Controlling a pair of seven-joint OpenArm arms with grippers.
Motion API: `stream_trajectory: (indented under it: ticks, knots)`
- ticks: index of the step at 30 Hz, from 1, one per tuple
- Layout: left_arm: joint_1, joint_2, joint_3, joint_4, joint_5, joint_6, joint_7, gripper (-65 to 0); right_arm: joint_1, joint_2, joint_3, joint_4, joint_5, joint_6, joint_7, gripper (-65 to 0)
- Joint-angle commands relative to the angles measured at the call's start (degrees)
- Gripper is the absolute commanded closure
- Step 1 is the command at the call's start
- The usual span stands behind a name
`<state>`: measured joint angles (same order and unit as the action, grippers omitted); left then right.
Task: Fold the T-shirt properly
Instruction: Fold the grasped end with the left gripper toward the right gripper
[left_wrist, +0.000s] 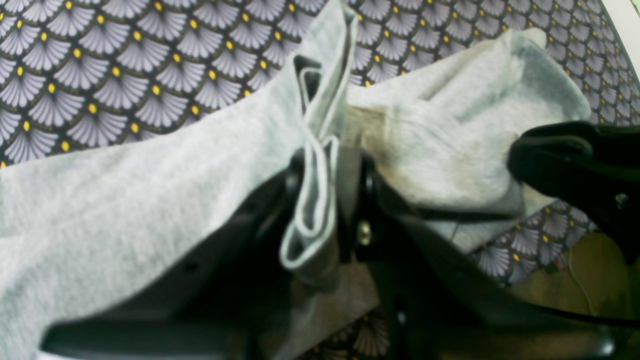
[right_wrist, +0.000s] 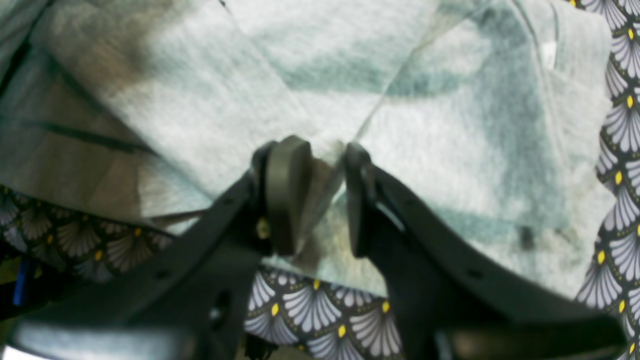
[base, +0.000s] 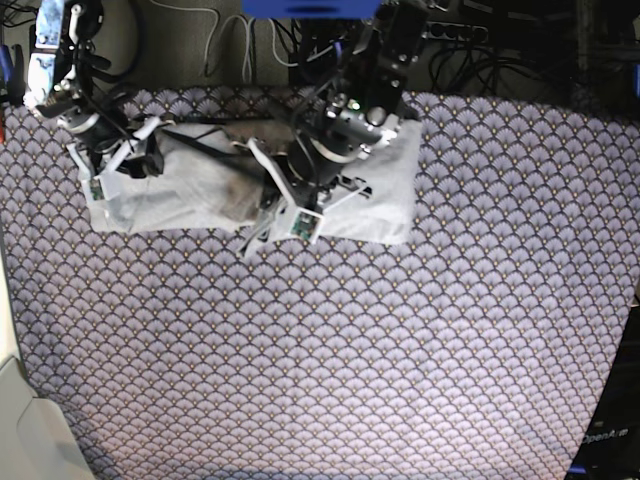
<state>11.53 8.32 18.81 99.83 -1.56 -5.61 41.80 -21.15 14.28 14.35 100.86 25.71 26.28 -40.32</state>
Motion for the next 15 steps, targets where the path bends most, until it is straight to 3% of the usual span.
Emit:
stream_trajectory:
  ticks: [1,10,15]
  knots:
    - [-0.6,0.7,0.2,1.0,-0.9,-0.2,-1.2,-8.1,0.2,0.6,0.2,0.8,0.6,0.1,1.2,-17.1]
    - [-0.4,0.7,2.0,1.3,-0.9,-0.3,-1.2,-18.0,0.2,0.6,0.2,0.8,0.6,0.1,1.2,-17.1]
    - [-0.3,0.7,1.6,2.5,-3.1,-0.8,-1.3,-28.0,0.2,0.6,0.2,0.9,0.6,0.1,1.2,-17.1]
